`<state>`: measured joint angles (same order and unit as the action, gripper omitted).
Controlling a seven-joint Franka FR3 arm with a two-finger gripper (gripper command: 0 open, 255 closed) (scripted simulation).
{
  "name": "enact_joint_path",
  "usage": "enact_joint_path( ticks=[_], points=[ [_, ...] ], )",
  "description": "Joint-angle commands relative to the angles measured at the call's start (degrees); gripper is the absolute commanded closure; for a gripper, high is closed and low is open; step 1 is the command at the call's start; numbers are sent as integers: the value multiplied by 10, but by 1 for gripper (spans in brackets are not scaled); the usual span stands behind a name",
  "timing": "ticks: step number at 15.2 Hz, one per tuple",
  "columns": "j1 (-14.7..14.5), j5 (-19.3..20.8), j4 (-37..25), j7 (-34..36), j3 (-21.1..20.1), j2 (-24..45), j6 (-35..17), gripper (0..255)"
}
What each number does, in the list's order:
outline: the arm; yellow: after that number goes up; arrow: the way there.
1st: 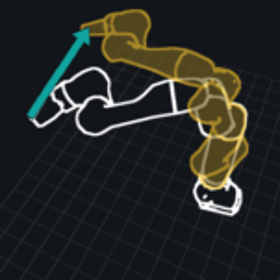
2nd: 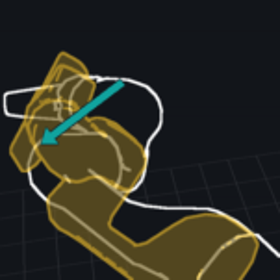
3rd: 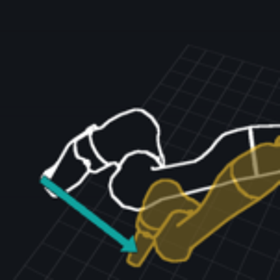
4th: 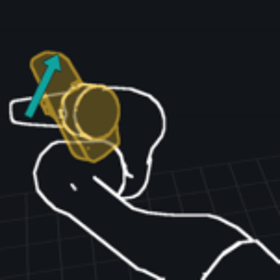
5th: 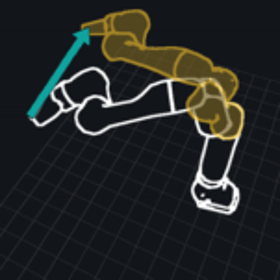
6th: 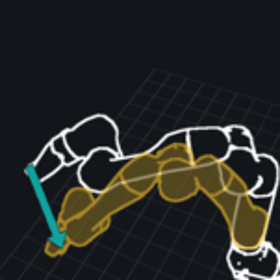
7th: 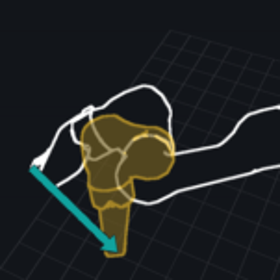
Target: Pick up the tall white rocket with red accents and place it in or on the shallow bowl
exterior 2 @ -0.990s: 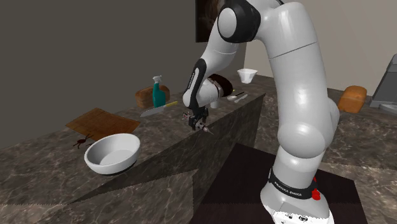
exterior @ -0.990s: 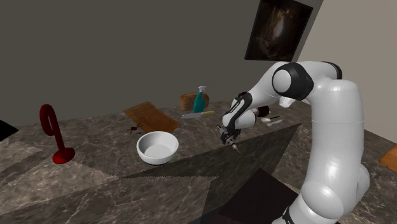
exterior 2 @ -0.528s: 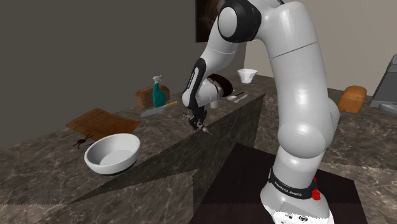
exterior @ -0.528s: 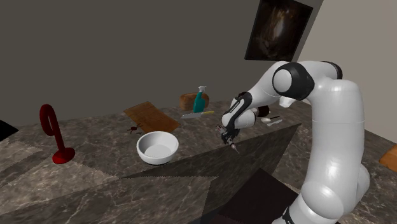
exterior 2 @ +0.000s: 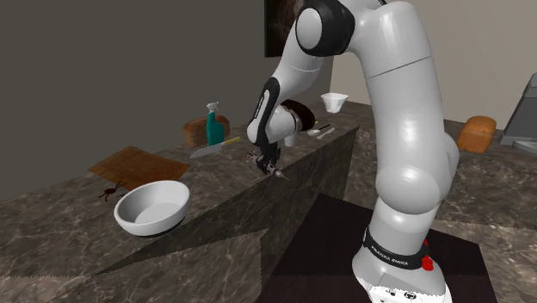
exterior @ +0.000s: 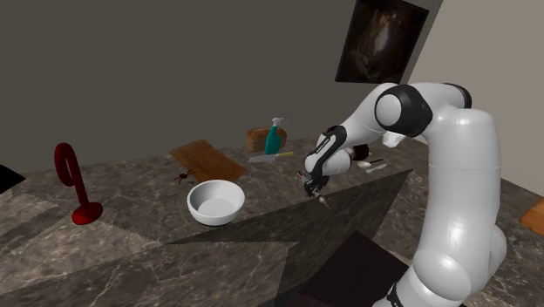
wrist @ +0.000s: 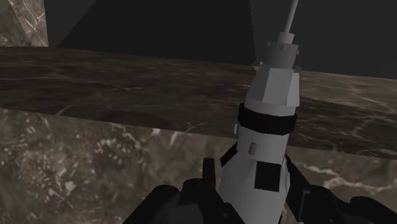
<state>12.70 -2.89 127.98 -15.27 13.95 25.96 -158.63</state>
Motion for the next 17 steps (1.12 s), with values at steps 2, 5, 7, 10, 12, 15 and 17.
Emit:
enact_joint_path(
  ticks=[2,5,7,10,12,15,17],
  points=[
    [-5,7,4,4,7,-20,17,255],
    [-10,14,6,7,13,-41,36,255],
    [-13,19,7,10,17,-55,49,255],
    [-18,27,7,14,23,-76,68,255],
    [-20,32,7,17,26,-89,82,255],
    [-24,39,6,21,30,-108,102,255],
    [-26,44,4,23,33,-121,116,255]
  ],
)
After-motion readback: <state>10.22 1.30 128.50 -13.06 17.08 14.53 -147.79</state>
